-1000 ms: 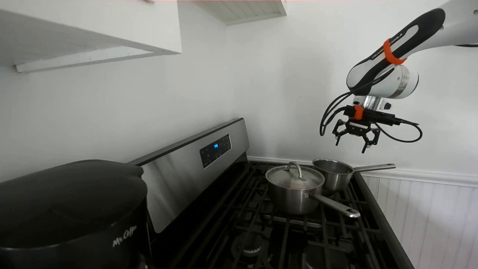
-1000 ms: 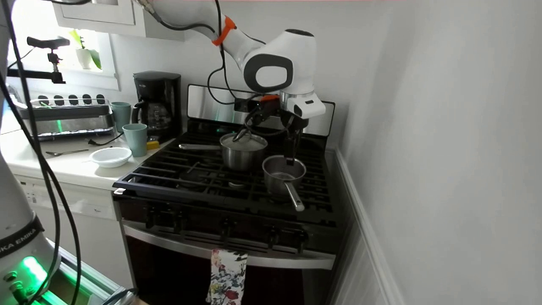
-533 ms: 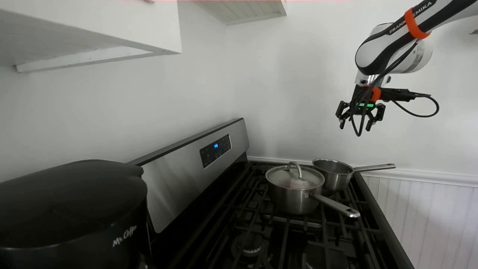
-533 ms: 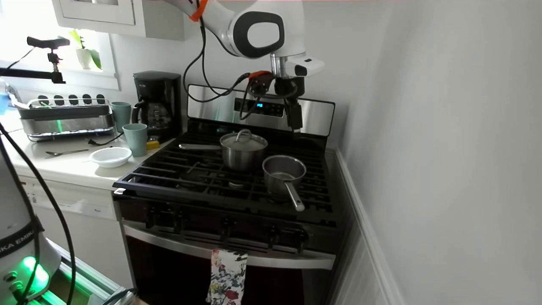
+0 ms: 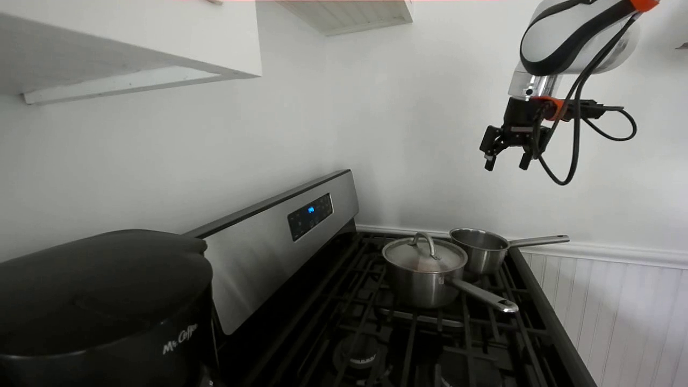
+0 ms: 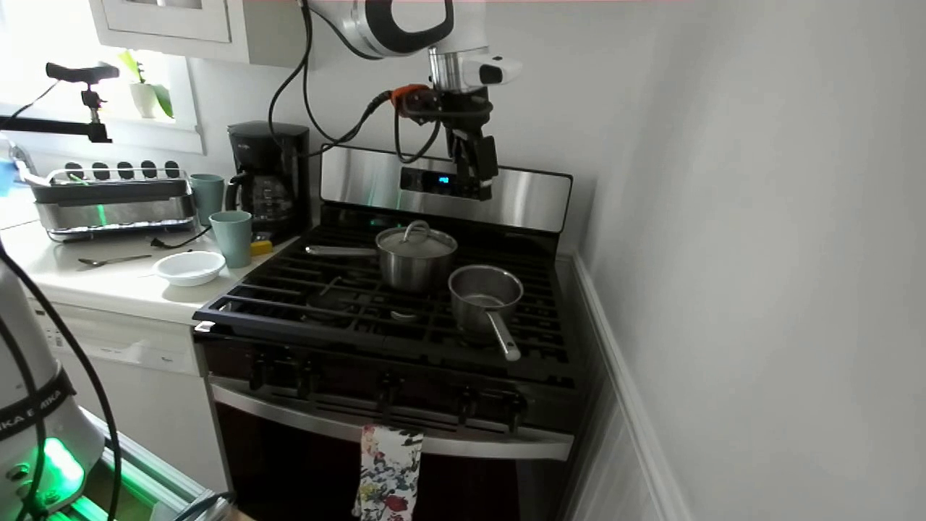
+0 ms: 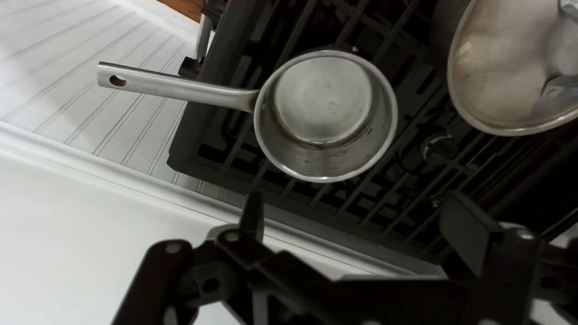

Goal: Slide the silver pot on the right to the middle of the job of the stove, pick up the silver pot on the left and place it on the bottom right cooker on the hob of the stove

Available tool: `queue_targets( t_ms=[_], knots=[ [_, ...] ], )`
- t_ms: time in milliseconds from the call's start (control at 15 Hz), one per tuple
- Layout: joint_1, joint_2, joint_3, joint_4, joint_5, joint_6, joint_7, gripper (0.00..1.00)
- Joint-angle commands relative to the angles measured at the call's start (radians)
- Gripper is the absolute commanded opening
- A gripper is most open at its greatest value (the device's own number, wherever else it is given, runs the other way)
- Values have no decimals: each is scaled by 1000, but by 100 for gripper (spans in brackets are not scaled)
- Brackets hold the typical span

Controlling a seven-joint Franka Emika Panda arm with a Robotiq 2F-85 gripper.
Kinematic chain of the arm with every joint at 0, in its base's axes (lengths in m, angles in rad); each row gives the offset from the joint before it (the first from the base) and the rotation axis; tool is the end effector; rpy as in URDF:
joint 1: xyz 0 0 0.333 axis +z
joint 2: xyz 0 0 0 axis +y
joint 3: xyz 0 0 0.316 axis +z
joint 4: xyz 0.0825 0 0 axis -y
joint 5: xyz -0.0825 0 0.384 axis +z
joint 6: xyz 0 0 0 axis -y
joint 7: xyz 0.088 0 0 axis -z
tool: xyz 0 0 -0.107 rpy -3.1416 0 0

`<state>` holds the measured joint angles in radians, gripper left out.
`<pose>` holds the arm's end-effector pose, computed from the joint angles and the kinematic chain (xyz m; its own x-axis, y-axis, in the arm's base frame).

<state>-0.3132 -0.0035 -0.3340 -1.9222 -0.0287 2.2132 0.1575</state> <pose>0.4667 -0.3541 0.5190 0.6707 -0.6826 0.2903 -0.7089 -0.7050 -0.0199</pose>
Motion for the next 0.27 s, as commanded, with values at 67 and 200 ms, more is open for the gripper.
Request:
queue_targets(
  t_ms=[67,200],
  knots=[
    [0,-20,11,-12,0,-4,-18,100],
    [1,-29,12,-21,-1,-4,-25,100]
  ],
)
